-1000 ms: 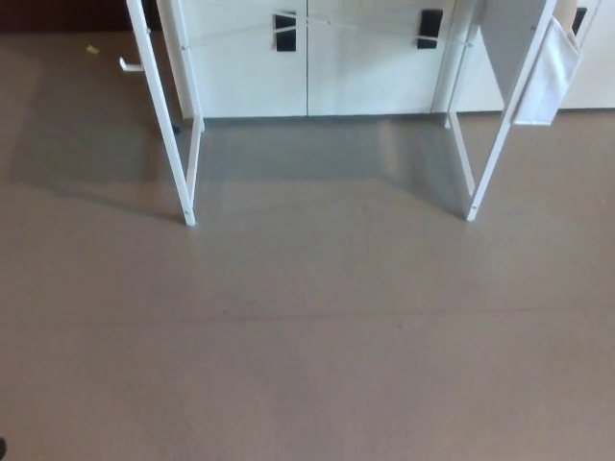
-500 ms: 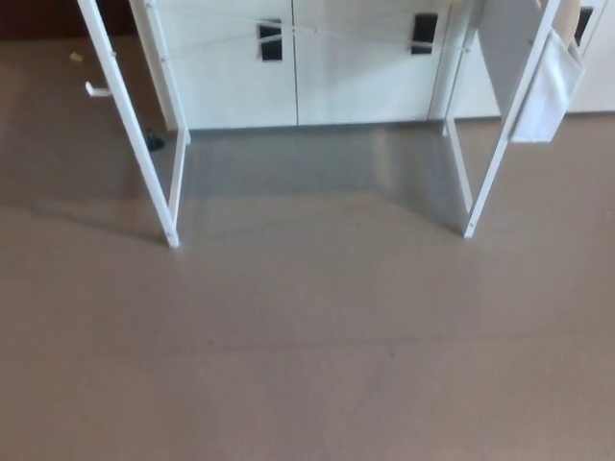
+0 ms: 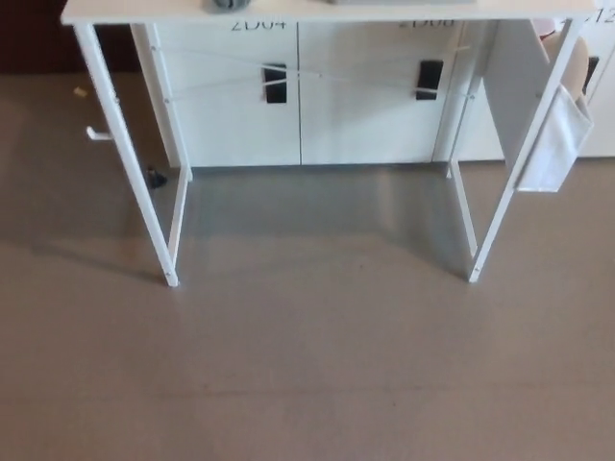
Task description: The robot walks towards a desk on which a shovel is kept on the left hand side and a container is kept on the right hand side. The robot picks up the shovel using its left hand and places it in the container.
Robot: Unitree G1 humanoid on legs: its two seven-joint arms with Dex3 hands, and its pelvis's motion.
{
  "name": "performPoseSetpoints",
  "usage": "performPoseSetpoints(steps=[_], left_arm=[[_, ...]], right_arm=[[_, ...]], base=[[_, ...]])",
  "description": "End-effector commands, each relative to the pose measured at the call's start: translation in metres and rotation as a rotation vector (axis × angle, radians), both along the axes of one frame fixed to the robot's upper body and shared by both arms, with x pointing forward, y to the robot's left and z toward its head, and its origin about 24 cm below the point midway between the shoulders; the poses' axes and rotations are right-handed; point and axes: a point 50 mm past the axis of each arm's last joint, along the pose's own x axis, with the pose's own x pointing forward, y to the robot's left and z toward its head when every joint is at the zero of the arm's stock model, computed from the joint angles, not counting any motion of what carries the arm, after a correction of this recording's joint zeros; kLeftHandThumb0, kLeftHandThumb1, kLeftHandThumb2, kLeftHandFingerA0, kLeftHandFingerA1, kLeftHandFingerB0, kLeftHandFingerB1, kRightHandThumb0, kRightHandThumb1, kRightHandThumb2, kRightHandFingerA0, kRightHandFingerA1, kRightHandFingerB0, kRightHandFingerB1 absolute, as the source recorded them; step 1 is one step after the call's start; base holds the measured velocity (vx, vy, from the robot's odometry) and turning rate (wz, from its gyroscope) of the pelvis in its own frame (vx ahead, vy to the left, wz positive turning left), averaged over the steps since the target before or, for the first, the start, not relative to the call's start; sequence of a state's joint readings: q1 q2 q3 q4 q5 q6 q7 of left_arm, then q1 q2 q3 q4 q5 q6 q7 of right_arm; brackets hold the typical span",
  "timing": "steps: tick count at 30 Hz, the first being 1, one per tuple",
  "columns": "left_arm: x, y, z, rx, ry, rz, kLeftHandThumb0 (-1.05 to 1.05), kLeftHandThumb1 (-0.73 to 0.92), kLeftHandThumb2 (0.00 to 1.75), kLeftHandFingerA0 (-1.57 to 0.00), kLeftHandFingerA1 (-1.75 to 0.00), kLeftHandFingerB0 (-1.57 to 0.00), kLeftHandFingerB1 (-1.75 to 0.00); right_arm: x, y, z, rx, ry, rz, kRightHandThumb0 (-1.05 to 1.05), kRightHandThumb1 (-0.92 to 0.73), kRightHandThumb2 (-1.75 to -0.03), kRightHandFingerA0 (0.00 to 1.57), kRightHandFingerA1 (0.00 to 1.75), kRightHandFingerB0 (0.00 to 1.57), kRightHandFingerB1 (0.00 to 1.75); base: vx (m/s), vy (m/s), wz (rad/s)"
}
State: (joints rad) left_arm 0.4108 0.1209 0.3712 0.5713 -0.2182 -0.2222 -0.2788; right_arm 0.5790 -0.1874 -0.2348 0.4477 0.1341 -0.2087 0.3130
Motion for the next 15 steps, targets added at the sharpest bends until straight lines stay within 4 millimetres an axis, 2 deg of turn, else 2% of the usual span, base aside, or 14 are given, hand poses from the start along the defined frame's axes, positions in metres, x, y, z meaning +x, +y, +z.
performPoseSetpoints(steps=[1,4,5,8,10,11,13,14,15], left_arm=[[-0.001,0.005,0.0,0.045,0.025,-0.036,-0.22,0.61,0.58,-0.46,-0.43,-0.38,-0.36],[0.0,0.008,-0.002,0.025,0.023,-0.022,-0.21,0.58,0.57,-0.49,-0.44,-0.39,-0.36],[0.0,0.01,-0.001,0.044,0.032,-0.039,-0.28,0.56,0.65,-0.46,-0.46,-0.38,-0.41],[0.002,0.011,-0.001,0.07,0.033,-0.06,-0.22,0.62,0.58,-0.49,-0.42,-0.4,-0.36],[0.005,0.01,0.0,0.063,0.027,-0.065,-0.22,0.62,0.58,-0.5,-0.42,-0.4,-0.36],[0.005,0.008,0.0,0.057,0.029,-0.079,-0.29,0.57,0.66,-0.46,-0.46,-0.39,-0.41],[0.006,0.007,0.0,0.065,0.035,-0.082,-0.28,0.56,0.65,-0.48,-0.46,-0.39,-0.41],[0.006,0.007,0.0,0.066,0.034,-0.084,-0.21,0.62,0.58,-0.5,-0.43,-0.39,-0.36],[0.005,0.007,-0.001,0.069,0.034,-0.092,-0.22,0.62,0.58,-0.51,-0.43,-0.4,-0.36]], right_arm=[[0.009,-0.002,0.005,-0.024,-0.061,0.004,-0.43,-0.47,-0.72,0.56,0.54,0.34,0.46],[0.012,-0.002,0.005,-0.023,-0.069,0.009,-0.43,-0.47,-0.72,0.56,0.54,0.36,0.46],[0.013,-0.002,0.005,-0.02,-0.069,0.011,-0.43,-0.47,-0.73,0.55,0.54,0.35,0.46],[0.015,-0.001,0.007,-0.014,-0.084,0.018,-0.43,-0.48,-0.72,0.54,0.54,0.36,0.46],[0.018,-0.001,0.008,-0.008,-0.093,0.014,-0.43,-0.48,-0.72,0.53,0.54,0.36,0.46],[0.019,0.0,0.009,-0.012,-0.093,0.017,-0.43,-0.48,-0.73,0.54,0.54,0.36,0.47],[0.021,-0.001,0.009,-0.017,-0.094,0.02,-0.44,-0.48,-0.73,0.54,0.54,0.36,0.46],[0.021,-0.001,0.009,-0.019,-0.094,0.021,-0.44,-0.48,-0.74,0.55,0.54,0.35,0.46],[0.021,-0.001,0.01,-0.024,-0.097,0.024,-0.35,-0.59,-0.57,0.62,0.46,0.42,0.38]], base=[[0.11,-0.357,0.26],[0.14,-0.241,0.07],[0.16,-0.146,-0.02],[0.18,-0.079,-0.01],[0.18,0.001,-0.09],[0.24,0.068,-0.12],[0.29,0.11,-0.15],[0.35,0.163,-0.07],[0.62,0.16,0.02]])
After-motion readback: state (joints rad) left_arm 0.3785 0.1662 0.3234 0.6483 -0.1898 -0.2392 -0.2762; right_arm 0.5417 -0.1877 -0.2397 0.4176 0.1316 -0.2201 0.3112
